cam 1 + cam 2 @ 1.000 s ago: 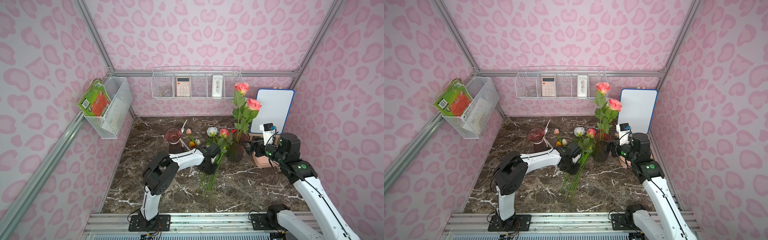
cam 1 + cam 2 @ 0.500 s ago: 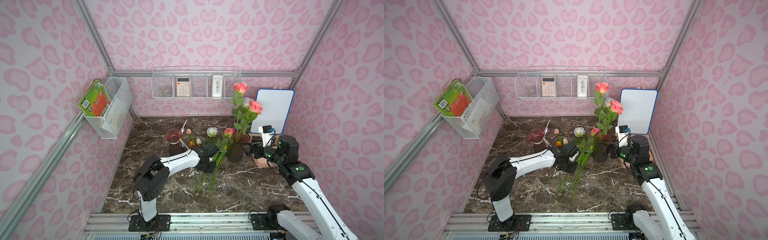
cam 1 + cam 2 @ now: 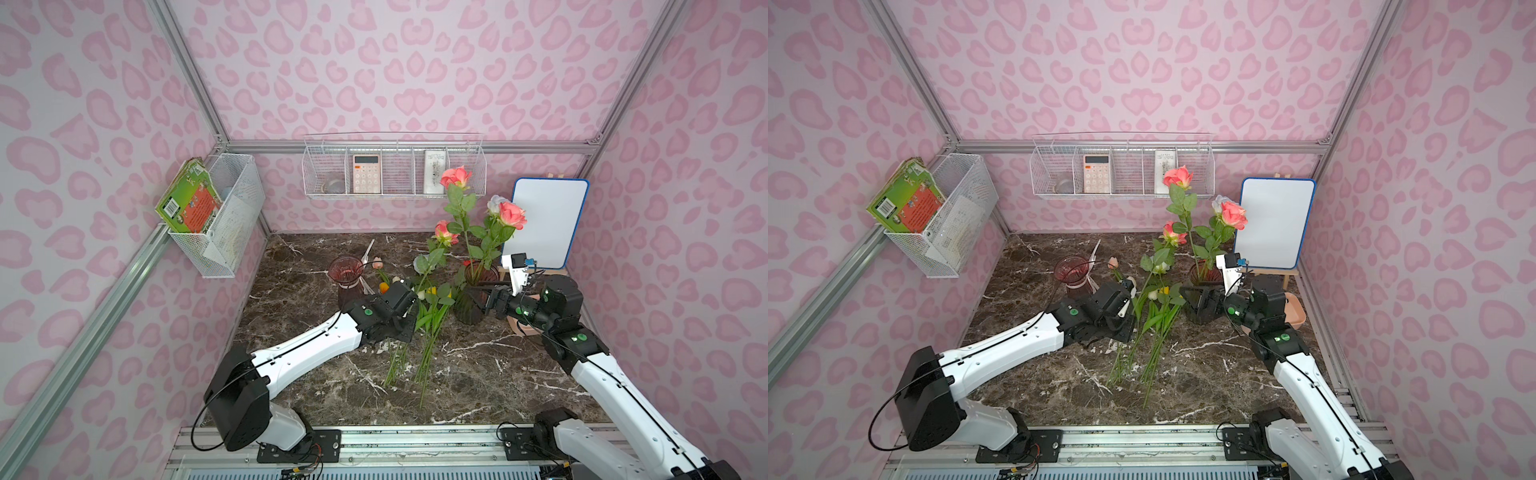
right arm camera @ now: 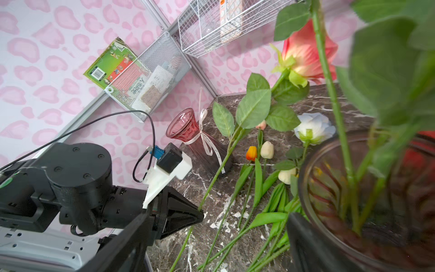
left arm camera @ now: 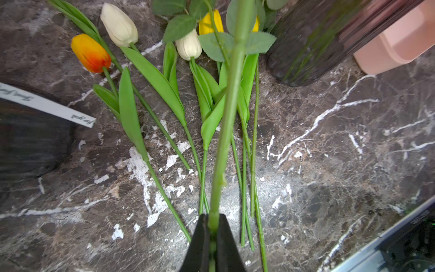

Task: Arrange the flowers in different vases according to their variety
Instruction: Pick up the flower at the center of the board.

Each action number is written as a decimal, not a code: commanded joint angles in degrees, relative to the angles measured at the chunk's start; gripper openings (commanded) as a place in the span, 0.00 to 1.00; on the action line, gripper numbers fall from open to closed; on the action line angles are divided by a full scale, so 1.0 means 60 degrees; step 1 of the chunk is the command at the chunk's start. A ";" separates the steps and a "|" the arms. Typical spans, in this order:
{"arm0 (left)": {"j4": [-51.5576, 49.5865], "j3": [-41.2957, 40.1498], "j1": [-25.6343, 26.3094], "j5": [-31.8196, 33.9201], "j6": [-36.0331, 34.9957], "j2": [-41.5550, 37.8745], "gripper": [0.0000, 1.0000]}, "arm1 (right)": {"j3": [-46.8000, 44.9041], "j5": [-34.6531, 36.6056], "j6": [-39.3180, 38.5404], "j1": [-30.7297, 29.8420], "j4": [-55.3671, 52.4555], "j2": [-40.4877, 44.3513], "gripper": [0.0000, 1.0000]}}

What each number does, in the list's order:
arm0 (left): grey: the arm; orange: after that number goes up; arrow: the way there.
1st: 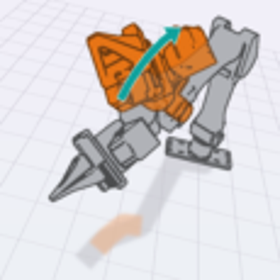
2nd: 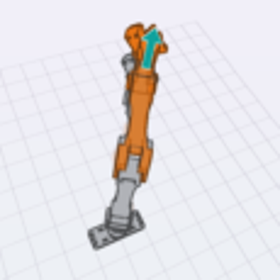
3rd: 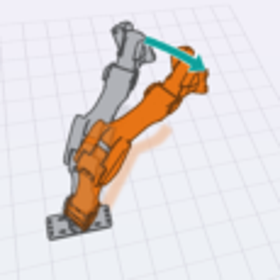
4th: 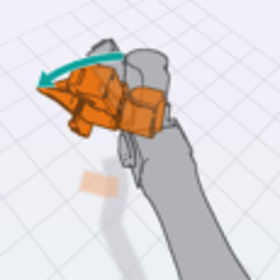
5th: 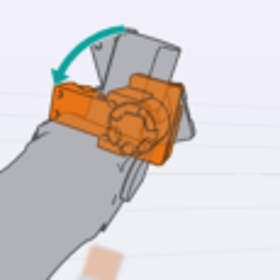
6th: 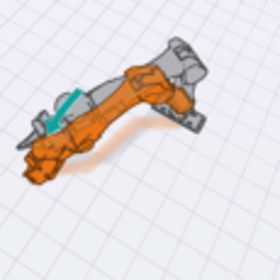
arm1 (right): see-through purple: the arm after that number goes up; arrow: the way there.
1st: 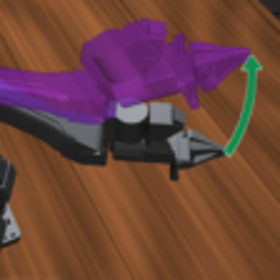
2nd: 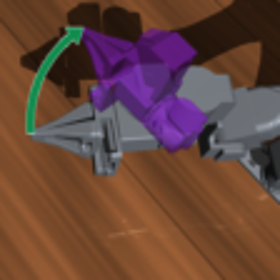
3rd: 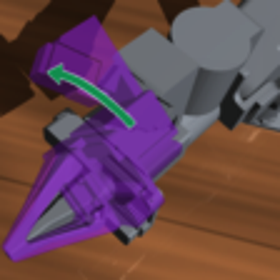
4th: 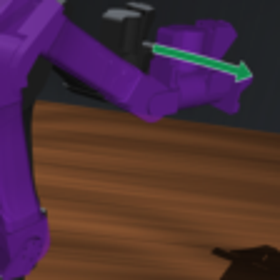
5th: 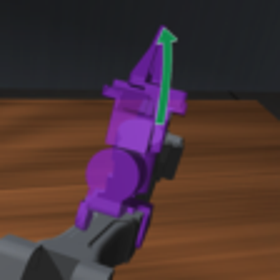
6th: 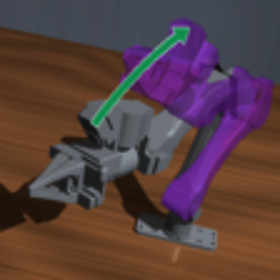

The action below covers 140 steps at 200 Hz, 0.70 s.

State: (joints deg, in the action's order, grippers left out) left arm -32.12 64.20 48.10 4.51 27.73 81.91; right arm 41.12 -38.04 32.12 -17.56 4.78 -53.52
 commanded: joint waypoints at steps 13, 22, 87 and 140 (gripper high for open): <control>0.0501 -0.0340 0.0111 0.0099 0.0431 -0.1081 0.00 | 0.0078 -0.0267 0.0810 -0.0730 0.1888 -0.0635 0.90; 0.0567 -0.0431 0.0130 0.0084 0.0501 -0.1317 0.00 | 0.0163 -0.0188 0.0846 -0.0930 0.2045 -0.0832 0.89; 0.1327 -0.1245 0.0245 -0.0045 0.0770 -0.2888 0.00 | 0.1744 0.0452 -0.0184 -0.2981 0.2588 -0.2752 0.91; 0.1807 -0.1754 0.0314 -0.0332 0.0537 -0.3655 0.00 | 0.3070 0.0363 0.0047 -0.3284 0.3107 -0.4214 0.70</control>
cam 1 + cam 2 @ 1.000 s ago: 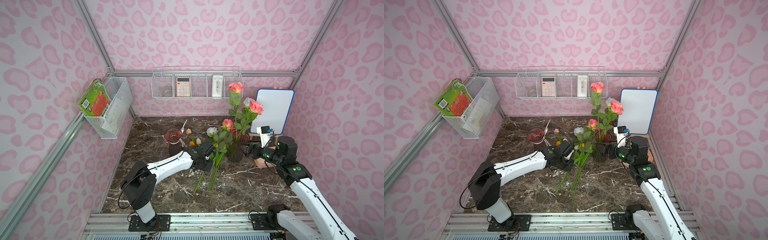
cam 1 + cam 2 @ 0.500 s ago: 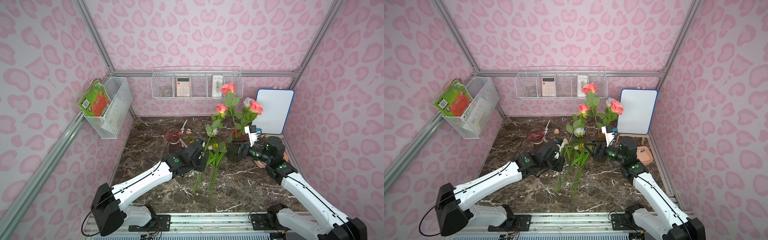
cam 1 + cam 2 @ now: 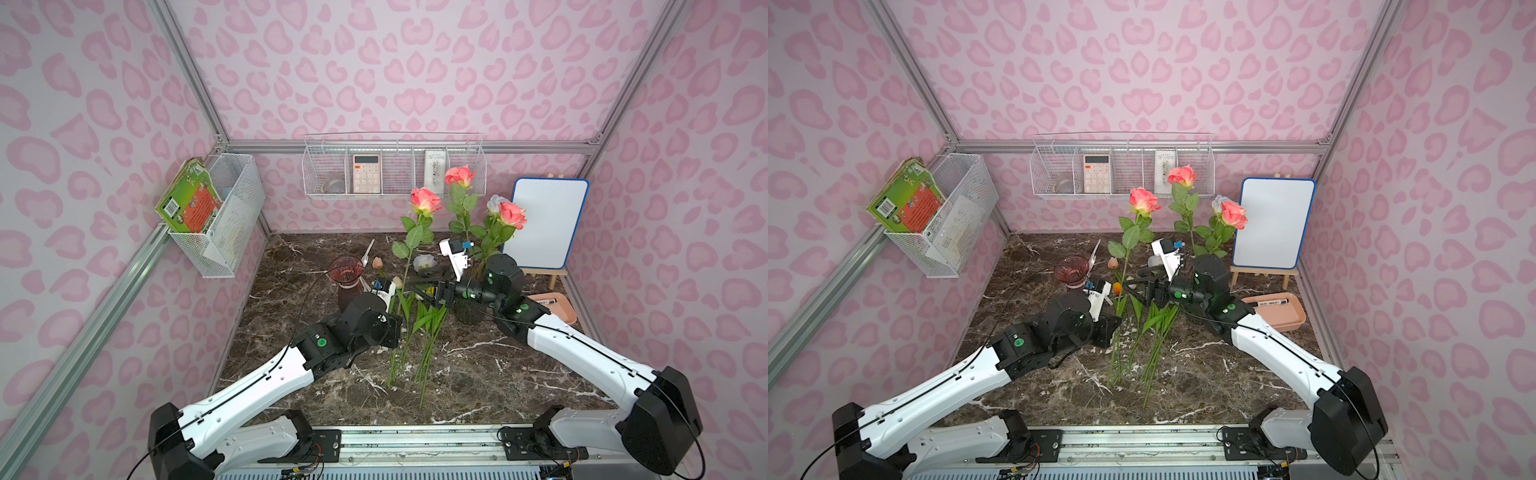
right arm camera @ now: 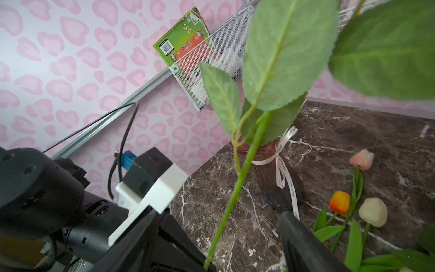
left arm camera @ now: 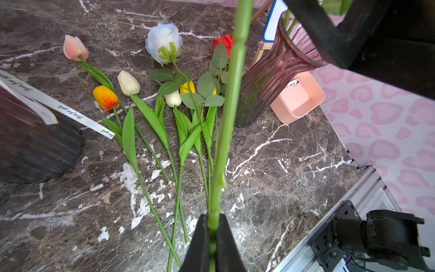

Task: Arrange the flowers in different vases according to their variety
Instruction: Pick up the flower at the center of the board.

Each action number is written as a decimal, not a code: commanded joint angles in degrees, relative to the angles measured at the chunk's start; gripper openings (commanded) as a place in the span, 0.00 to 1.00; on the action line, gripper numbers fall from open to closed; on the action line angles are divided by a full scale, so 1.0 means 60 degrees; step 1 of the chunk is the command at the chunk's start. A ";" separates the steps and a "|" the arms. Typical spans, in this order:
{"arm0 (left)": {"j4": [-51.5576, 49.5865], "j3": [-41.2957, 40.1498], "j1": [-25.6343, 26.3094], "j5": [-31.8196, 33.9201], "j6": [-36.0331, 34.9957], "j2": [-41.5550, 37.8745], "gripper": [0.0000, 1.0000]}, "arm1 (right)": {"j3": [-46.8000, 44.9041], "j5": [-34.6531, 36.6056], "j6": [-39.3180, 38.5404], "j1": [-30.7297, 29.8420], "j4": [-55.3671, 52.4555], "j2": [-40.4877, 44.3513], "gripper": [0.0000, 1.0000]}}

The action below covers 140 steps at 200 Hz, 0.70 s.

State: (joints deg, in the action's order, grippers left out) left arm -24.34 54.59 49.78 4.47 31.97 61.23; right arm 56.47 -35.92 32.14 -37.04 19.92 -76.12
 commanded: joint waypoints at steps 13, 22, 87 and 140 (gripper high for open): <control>0.0670 -0.0250 0.0050 -0.0426 -0.0222 -0.0351 0.00 | 0.0834 -0.0200 0.0167 -0.0047 0.0638 -0.0766 0.62; 0.0760 -0.0321 0.0066 -0.0493 -0.0259 -0.0426 0.00 | 0.0980 -0.0358 0.0248 -0.0057 0.0722 -0.0947 0.56; 0.0746 -0.0316 0.0086 -0.0442 -0.0377 -0.0446 0.00 | 0.1005 -0.0744 0.0223 -0.0419 0.0677 -0.1141 0.41; 0.0900 -0.0372 0.0084 -0.0316 -0.0316 -0.0480 0.00 | 0.0389 -0.0487 0.0239 -0.0434 0.0680 -0.0556 0.26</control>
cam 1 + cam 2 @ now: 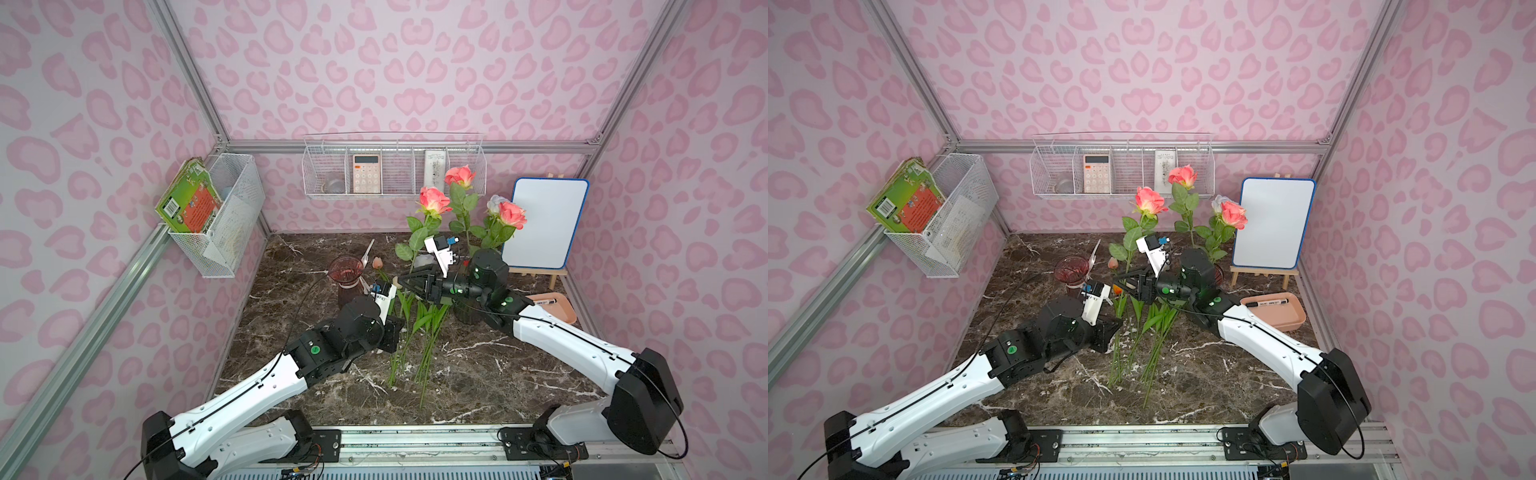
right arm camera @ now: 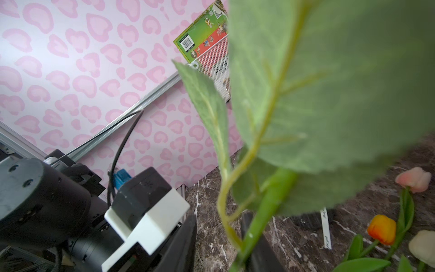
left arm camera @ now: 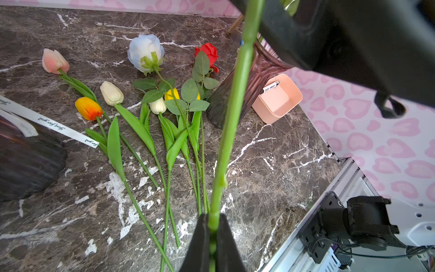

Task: Arrange the flowers in different vases according to their variety
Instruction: Pick up the flower at the center of the board, then insert the flower into the vase.

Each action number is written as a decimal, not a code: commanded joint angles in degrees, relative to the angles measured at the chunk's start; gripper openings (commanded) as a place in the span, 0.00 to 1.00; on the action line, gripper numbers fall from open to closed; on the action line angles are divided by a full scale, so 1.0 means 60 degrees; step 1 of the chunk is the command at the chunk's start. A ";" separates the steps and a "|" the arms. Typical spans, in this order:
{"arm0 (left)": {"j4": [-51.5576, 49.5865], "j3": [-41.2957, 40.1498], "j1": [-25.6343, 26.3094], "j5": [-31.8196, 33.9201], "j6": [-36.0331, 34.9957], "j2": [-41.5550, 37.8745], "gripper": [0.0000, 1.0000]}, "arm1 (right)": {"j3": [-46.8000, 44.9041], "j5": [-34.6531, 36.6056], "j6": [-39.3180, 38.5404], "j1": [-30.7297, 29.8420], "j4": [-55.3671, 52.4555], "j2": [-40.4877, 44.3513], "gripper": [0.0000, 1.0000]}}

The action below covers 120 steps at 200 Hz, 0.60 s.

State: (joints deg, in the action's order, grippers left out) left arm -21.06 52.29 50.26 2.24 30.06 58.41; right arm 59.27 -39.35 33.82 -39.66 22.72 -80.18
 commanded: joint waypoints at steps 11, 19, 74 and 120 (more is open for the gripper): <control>0.0360 0.0043 0.0007 0.0037 -0.0015 0.0023 0.00 | -0.0045 0.0070 -0.0042 0.0013 0.0198 0.0151 0.14; 0.0381 0.0051 0.0004 0.0023 -0.0029 0.0044 0.00 | -0.0028 0.0083 -0.0042 0.0011 0.0205 0.0164 0.07; 0.0013 0.0130 0.0006 0.0285 -0.0224 0.0142 0.65 | 0.0175 0.1094 -0.0919 0.0279 -0.0745 0.0936 0.00; -0.0481 -0.0007 0.0004 0.0976 -0.0250 0.0126 0.99 | 0.0674 0.2768 -0.1974 0.1397 -0.2456 0.2401 0.00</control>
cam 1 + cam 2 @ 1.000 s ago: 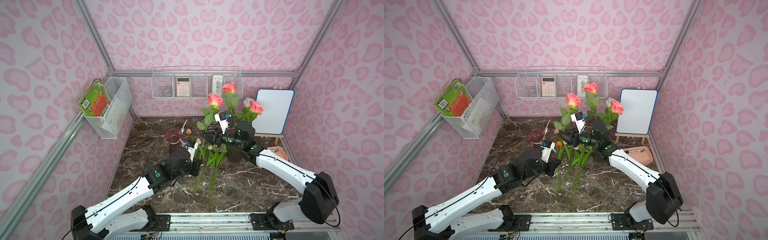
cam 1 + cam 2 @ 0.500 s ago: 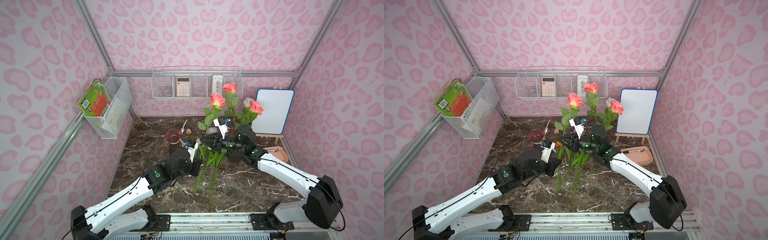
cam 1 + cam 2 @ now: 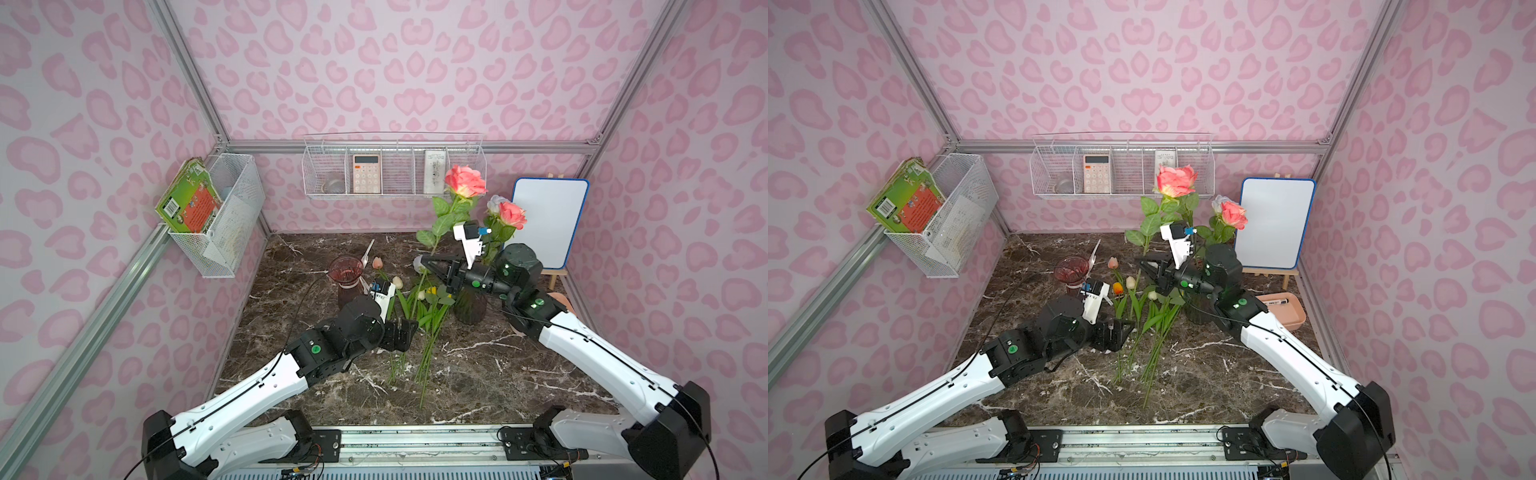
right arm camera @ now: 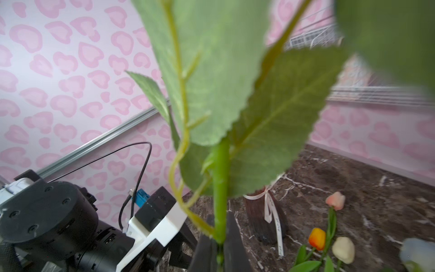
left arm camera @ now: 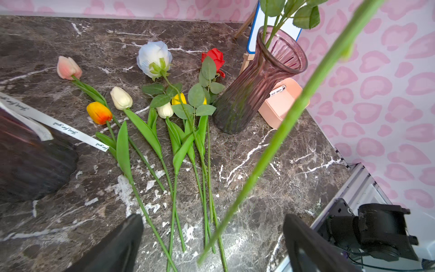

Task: Arrange the flowers in different vases according to their variety
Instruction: Insert the flower into the vase.

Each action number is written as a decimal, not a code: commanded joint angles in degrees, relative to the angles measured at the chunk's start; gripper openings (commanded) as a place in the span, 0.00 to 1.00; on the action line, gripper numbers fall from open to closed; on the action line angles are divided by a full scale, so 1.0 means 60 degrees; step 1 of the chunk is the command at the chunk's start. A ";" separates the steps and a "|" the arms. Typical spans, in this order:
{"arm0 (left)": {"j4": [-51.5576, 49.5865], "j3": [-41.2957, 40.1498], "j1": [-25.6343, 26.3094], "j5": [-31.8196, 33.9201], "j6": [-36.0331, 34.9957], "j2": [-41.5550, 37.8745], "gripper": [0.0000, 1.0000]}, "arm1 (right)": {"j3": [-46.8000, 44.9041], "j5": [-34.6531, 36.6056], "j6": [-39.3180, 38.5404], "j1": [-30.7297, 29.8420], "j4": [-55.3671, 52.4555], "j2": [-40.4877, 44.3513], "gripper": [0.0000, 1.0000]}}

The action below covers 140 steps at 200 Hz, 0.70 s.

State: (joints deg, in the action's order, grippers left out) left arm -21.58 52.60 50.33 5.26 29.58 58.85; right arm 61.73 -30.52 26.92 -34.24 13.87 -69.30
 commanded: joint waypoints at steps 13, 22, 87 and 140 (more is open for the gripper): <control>-0.0436 -0.0120 -0.0007 0.0555 -0.0148 0.0129 0.99 | 0.0432 0.2013 -0.1233 0.0803 -0.1373 0.1005 0.00; -0.0442 -0.0175 -0.0008 0.0588 -0.0128 0.0160 0.99 | 0.0523 0.2581 -0.1535 0.0957 -0.1562 0.1283 0.00; -0.0322 -0.0355 0.0001 0.0656 -0.0126 0.0570 0.99 | 0.0987 0.5429 -0.2987 0.1838 -0.1623 0.2249 0.00; -0.0284 -0.0440 -0.0008 0.0633 -0.0141 0.0846 0.99 | 0.1298 0.5497 -0.3509 0.1971 -0.1776 0.1930 0.00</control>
State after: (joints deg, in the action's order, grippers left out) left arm -23.57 49.87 50.33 8.47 29.45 63.40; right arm 68.66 1.26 8.71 -22.39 3.70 -56.90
